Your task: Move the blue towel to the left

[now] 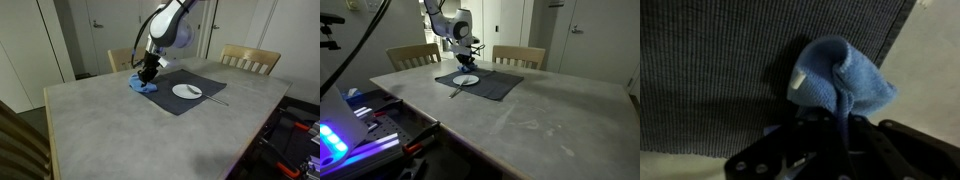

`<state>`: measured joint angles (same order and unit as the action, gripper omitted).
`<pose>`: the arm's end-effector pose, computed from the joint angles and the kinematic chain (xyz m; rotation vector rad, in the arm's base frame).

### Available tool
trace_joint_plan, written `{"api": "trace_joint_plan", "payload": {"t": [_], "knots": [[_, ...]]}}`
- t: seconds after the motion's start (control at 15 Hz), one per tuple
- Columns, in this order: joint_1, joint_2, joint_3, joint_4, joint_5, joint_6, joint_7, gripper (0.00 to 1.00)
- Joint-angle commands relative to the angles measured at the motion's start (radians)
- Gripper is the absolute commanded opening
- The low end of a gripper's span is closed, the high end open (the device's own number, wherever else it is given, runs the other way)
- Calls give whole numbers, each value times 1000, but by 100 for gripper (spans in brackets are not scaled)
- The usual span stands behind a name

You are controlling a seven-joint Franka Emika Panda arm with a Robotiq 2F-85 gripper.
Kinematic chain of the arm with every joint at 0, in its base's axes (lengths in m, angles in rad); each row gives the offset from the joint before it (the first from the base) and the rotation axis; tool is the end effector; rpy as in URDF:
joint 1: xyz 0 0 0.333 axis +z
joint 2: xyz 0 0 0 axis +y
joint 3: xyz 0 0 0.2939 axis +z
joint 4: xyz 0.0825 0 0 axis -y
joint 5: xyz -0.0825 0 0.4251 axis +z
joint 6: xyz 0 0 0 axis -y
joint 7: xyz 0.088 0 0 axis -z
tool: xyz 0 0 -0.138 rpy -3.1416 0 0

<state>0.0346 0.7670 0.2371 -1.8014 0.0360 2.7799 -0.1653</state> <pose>0.6589 0.1812 0.0715 -2.9023 -0.4703 -0.3238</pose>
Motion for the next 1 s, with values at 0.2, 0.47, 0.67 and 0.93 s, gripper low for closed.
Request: {"api": "trace_joint_plan", "payload": {"t": [0.2,0.47,0.67,0.93], "knots": [[-92,-14,93,25,39,-75,-113,50],[-210,-70,218,-14,122,-123,-242,79],[-224,-147,215,-45,149,-200,-278,98],[-191,-256,151,-97,138,-272,-277,100]]}}
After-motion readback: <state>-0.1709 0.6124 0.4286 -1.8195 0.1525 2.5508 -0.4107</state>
